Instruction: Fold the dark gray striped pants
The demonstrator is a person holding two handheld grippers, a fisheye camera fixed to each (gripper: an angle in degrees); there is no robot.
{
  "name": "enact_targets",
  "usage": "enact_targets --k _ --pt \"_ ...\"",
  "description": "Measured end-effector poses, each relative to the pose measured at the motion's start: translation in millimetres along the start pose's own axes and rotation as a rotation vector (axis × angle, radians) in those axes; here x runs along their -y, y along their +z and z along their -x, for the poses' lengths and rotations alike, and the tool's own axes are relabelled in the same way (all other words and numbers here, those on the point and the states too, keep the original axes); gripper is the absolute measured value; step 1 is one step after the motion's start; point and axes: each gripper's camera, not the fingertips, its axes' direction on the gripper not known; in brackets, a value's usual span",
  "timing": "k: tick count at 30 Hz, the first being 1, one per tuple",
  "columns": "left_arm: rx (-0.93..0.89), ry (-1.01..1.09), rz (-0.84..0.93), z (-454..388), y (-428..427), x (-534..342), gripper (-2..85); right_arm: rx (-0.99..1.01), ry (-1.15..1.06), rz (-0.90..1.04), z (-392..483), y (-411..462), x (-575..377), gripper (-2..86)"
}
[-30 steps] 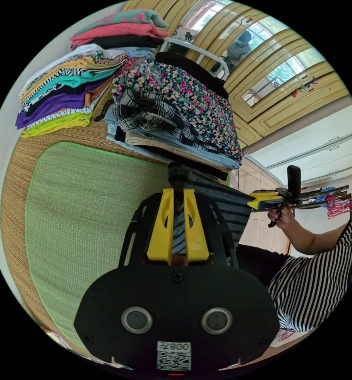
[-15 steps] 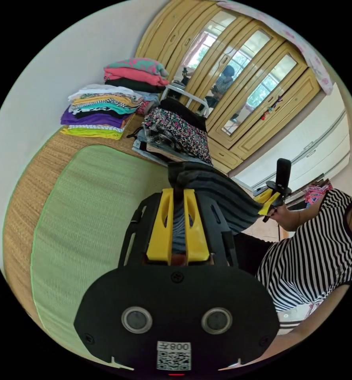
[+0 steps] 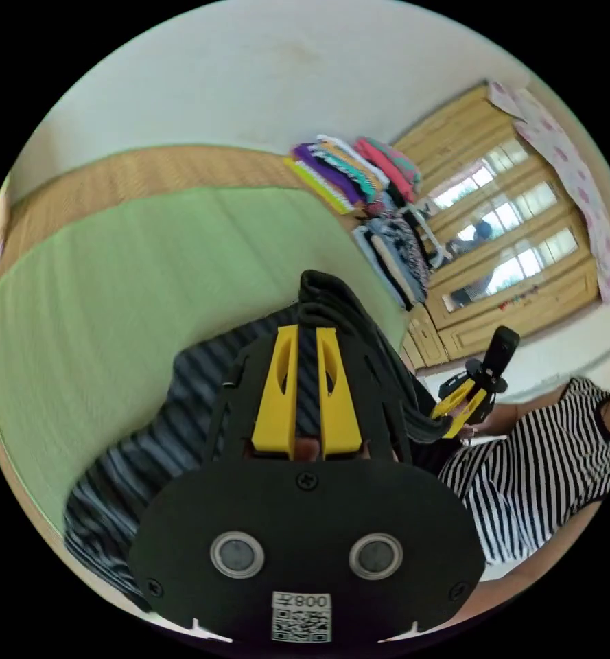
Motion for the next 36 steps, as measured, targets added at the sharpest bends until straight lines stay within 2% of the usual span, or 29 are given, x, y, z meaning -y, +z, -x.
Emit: enact_targets --k 2,4,7,12,15,17,19,21,25,31,36 --pt "-0.052 -0.232 -0.057 42.9 -9.7 -41.2 2.8 0.015 0.043 0.098 -16.3 57.7 14.0 6.3" --pt "-0.12 -0.28 -0.091 57.8 -14.5 -70.0 3.1 0.0 0.076 0.183 -28.1 98.1 22.1 6.4" --pt "-0.152 -0.279 -0.017 61.4 -14.2 -104.6 5.8 0.006 0.095 0.251 -38.6 144.6 32.2 6.5" --pt "-0.209 -0.235 0.06 50.1 -7.5 -136.2 7.3 0.017 0.079 0.233 -41.0 175.7 51.6 6.6" --pt "-0.157 -0.23 0.094 47.8 -5.1 -146.5 7.2 -0.004 0.031 0.222 -35.0 191.1 64.2 6.5" --pt "-0.09 -0.25 0.16 54.2 -3.9 -153.9 5.6 -0.019 -0.02 0.286 -32.4 218.0 70.3 5.8" --pt "-0.034 -0.254 0.2 58.9 -5.6 -160.8 3.7 0.045 -0.053 0.343 -32.7 241.3 71.8 4.1" --pt "-0.016 -0.253 0.165 61.2 -14.1 -168.6 2.6 0.072 -0.049 0.38 -33.3 260.4 72.8 1.9" --pt "-0.004 -0.189 0.094 55.1 -28.1 -178.2 4.6 -0.026 -0.082 0.327 -30.4 266.0 82.0 0.5" --pt "0.185 -0.121 0.222 56.6 -8.3 -180.0 3.8 -0.241 -0.002 0.281 -60.7 269.1 104.0 0.1" --pt "0.144 -0.126 0.178 62.1 -27.7 -195.1 1.5 -0.272 0.024 0.304 -75.2 291.8 117.8 0.2"
